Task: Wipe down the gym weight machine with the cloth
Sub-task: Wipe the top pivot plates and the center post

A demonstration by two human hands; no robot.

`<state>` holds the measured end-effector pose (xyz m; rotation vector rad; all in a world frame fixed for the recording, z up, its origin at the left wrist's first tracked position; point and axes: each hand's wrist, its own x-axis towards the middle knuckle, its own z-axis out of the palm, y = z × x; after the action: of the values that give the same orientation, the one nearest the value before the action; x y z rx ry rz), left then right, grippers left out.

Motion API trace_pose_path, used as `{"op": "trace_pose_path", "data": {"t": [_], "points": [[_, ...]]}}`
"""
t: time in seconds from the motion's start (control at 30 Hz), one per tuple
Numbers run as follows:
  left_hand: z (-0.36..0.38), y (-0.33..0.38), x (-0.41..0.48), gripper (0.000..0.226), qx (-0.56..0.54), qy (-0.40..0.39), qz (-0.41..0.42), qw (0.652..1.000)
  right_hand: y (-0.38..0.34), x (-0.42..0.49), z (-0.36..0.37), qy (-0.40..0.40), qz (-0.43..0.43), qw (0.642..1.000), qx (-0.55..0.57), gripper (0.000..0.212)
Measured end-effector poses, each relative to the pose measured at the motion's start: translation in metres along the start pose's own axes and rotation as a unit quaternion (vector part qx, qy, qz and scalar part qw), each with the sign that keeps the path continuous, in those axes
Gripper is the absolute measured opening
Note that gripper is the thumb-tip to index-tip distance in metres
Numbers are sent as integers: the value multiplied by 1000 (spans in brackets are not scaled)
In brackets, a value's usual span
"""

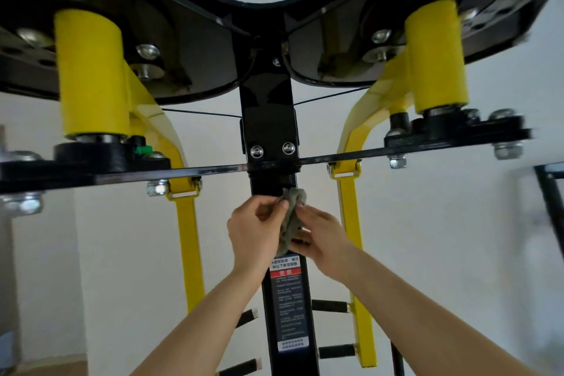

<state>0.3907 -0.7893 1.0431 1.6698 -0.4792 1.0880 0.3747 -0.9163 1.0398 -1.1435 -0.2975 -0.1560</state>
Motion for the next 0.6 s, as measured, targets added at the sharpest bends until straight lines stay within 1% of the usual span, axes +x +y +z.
{"op": "trace_pose_path", "data": {"t": [0.07, 0.13, 0.17, 0.2, 0.23, 0.27, 0.3, 0.33, 0.4, 0.43, 0.47, 0.5, 0.53, 0.6], "points": [[-4, 8, -5, 6, -26, -30, -29, 999, 1, -26, -8, -74, 26, 997, 24, 27], [-10, 19, -9, 6, -55, -57, -33, 996, -5, -44, -14, -83, 11, 996, 39, 26], [-14, 26, -12, 6, -64, -67, -18, 996, -10, -52, -15, -64, -11, 997, 39, 25], [-18, 34, -15, 6, -65, -72, 13, 995, -14, -59, -17, -35, -53, 998, 23, 22], [-22, 42, -17, 8, -61, -68, 58, 994, -20, -67, -18, 8, -118, 993, -26, 20], [-26, 50, -18, 9, -55, -56, 111, 991, -27, -74, -19, 64, -203, 971, -110, 21], [-29, 58, -18, 10, -47, -39, 170, 984, -37, -83, -18, 124, -285, 929, -203, 26], [-29, 64, -16, 11, -33, -19, 227, 973, -47, -90, -17, 174, -353, 875, -281, 31], [-25, 75, -7, 12, 1, 25, 318, 948, -67, -101, -14, 222, -455, 776, -377, 30], [-20, 80, -1, 12, 9, 45, 340, 939, -76, -104, -13, 239, -503, 717, -419, 27], [-15, 84, 5, 13, 11, 58, 348, 935, -85, -104, -15, 257, -546, 654, -457, 24], [-9, 89, 10, 13, 6, 61, 349, 935, -92, -104, -18, 271, -575, 600, -485, 21], [-2, 92, 15, 14, 0, 55, 345, 937, -99, -105, -23, 283, -592, 556, -510, 18], [12, 96, 19, 14, -12, 22, 334, 942, -107, -112, -34, 298, -607, 487, -552, 12]]}}
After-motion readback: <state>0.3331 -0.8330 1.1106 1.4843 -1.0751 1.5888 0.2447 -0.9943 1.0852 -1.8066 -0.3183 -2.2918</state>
